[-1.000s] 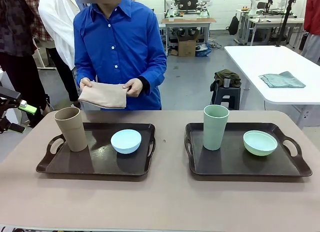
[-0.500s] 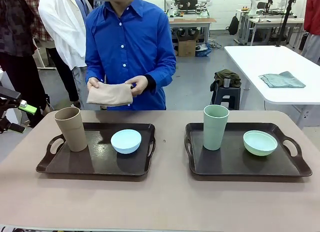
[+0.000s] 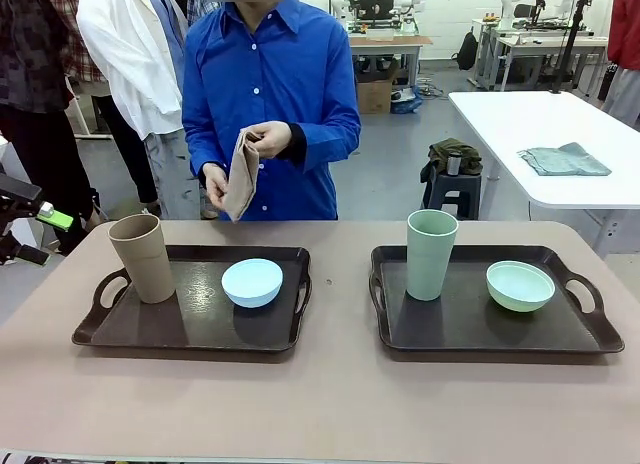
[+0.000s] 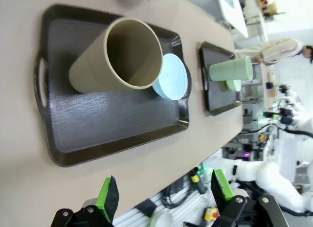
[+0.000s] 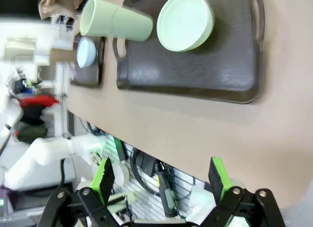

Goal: Set up a tray with a mat and arrange the tableware.
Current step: Pick up the Picnic Bowl and Reusable plastic cup from the Handle tray in front of the human's position and hold them in the air.

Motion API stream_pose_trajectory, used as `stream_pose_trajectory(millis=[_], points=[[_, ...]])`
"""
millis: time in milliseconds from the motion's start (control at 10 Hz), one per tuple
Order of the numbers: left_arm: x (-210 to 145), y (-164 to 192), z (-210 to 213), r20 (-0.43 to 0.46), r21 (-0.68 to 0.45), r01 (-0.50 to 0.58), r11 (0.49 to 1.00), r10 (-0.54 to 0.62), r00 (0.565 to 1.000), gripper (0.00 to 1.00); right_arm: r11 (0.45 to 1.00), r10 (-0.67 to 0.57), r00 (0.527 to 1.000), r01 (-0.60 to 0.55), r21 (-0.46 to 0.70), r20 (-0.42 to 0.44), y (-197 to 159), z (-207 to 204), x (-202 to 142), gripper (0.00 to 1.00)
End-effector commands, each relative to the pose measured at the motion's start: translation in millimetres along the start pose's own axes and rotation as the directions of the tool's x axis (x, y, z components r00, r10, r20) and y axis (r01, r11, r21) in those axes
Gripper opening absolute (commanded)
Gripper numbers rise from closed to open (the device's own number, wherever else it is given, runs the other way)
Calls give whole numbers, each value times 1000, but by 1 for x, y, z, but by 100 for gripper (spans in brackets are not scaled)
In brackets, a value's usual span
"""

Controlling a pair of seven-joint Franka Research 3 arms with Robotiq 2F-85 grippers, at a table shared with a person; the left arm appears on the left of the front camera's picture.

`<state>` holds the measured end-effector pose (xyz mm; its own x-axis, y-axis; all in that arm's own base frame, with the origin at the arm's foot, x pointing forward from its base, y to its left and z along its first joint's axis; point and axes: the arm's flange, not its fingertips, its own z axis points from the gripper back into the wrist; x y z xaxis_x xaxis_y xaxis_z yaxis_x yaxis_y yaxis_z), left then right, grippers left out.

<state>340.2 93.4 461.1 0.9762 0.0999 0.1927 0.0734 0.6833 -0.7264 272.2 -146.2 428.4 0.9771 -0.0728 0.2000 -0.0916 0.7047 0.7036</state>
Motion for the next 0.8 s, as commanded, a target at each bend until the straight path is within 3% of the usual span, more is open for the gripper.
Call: stream_pose_trajectory(millis=[0, 200, 500, 700], points=[[-2, -10, 14, 6, 135, 252, 958, -255, 967, 100, 977, 201, 977, -205, -60, -68, 34, -4, 5, 100], [-1, -42, 22, -89, 266, 510, 818, -506, 858, 100, 932, 319, 940, -334, -141, -120, 99, -17, 21, 100], [17, -68, 35, -281, 154, 726, 670, -675, 682, 100, 849, 459, 848, -507, -151, -265, 202, -71, 66, 100], [34, -70, 50, -367, 103, 813, 574, -737, 567, 100, 856, 396, 871, -465, -228, -290, 287, -124, 84, 100]])
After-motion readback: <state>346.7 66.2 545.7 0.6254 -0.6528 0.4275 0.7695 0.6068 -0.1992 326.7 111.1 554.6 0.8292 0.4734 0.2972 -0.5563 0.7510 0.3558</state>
